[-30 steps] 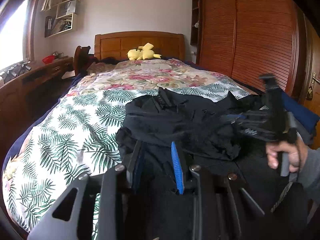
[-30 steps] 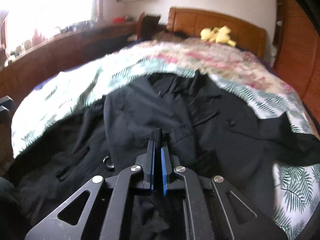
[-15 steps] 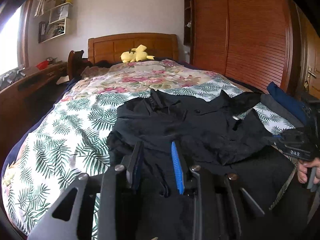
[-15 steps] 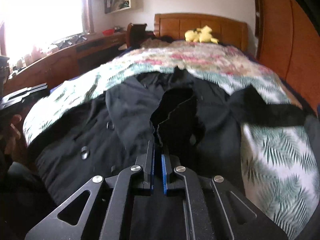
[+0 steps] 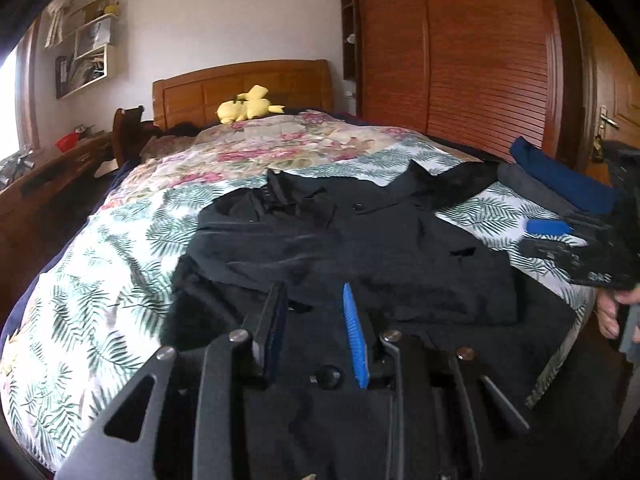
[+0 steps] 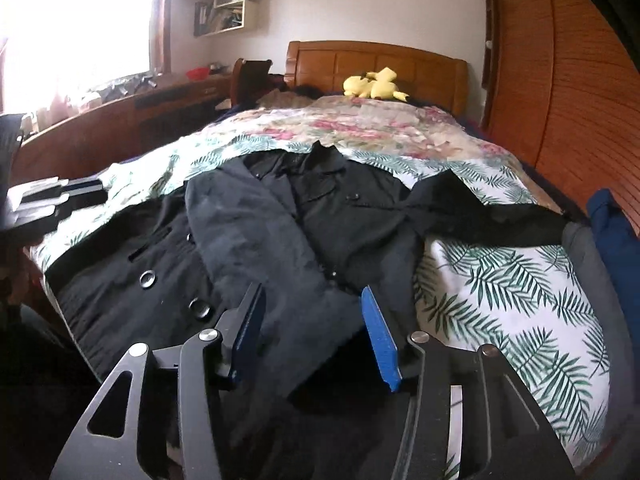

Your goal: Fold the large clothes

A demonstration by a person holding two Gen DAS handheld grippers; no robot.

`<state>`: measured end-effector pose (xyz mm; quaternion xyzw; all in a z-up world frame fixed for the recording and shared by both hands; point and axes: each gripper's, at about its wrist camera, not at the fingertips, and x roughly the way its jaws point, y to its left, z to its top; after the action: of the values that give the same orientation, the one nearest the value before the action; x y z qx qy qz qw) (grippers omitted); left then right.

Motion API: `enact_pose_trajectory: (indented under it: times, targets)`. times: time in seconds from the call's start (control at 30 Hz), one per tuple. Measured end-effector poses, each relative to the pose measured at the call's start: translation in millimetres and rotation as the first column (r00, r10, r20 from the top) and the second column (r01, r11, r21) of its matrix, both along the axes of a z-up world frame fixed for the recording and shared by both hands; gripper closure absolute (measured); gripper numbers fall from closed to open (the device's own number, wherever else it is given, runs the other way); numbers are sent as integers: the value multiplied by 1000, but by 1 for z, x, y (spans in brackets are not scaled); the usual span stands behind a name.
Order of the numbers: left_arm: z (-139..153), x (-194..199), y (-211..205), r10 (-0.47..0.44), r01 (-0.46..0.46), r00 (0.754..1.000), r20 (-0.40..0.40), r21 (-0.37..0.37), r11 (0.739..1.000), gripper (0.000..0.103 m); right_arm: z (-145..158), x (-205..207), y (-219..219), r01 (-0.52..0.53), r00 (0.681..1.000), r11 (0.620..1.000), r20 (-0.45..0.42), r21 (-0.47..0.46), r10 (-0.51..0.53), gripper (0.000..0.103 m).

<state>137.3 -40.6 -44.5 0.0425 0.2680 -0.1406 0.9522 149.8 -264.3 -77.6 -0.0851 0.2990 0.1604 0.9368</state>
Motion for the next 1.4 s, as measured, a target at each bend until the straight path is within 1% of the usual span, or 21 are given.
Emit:
enact_pose_trajectory:
  times: [0.07,0.13,0.2,0.3,0.37,0.4,0.47,0.53,0.63,0.73,0.87,0.97,1.07,1.17,1.3,1.4]
  targets:
    - [0,-2,-11,-11,11,1000,1,8,1000,77,-3,9,1,-26,1000,1000,-2,3,26,52]
    - [-1,-4,-18,-25,25,1000,-3,6,1000,77,-12,25,4,-62,997,998,-39,8,62,52]
    - [-2,-4,-26,-33,33,999,-8,4,999,77,-26,39,6,-76,994,997,-80,2,76,52]
    - [-2,-3,-35,-34,34,999,-17,2,999,76,-54,60,6,-101,981,995,-168,-10,98,52]
    - [-2,-3,-38,-33,33,999,-23,6,999,76,-78,71,5,-104,968,993,-236,-53,88,52]
    - [-1,-2,-40,-25,25,999,-20,12,1000,76,-87,73,4,-114,961,992,-260,-50,98,52]
    - [0,-1,-40,-10,10,1000,-9,19,1000,76,-96,75,-4,-130,953,992,-275,0,125,52]
    - [1,2,-40,4,-4,1000,-3,15,1000,76,-97,75,-11,-131,951,990,-277,44,138,52]
    - [-1,14,-43,11,-10,1000,-9,9,1000,76,-98,70,-13,-137,957,990,-254,44,143,52]
    - [-6,29,-50,2,-2,1000,3,30,1000,76,-99,66,-14,-136,962,990,-234,41,142,52]
    - [-18,51,-60,-31,31,1000,2,34,999,76,-100,67,-14,-134,966,990,-219,49,141,52]
    - [-28,70,-67,-43,43,999,-4,22,999,76,-101,65,-14,-133,967,990,-212,48,140,52]
    - [-40,84,-71,-48,48,999,-14,8,999,76,-101,66,-13,-135,966,990,-216,47,142,52]
    - [-52,90,-72,-58,58,998,-32,-14,998,76,-100,66,-13,-141,960,989,-236,46,148,52]
    - [-64,94,-70,-66,64,996,-66,-32,997,76,-90,67,-14,-130,957,991,-257,39,136,52]
    - [-67,94,-67,-51,47,996,-72,-49,998,76,-74,64,-18,-123,966,992,-227,21,124,52]
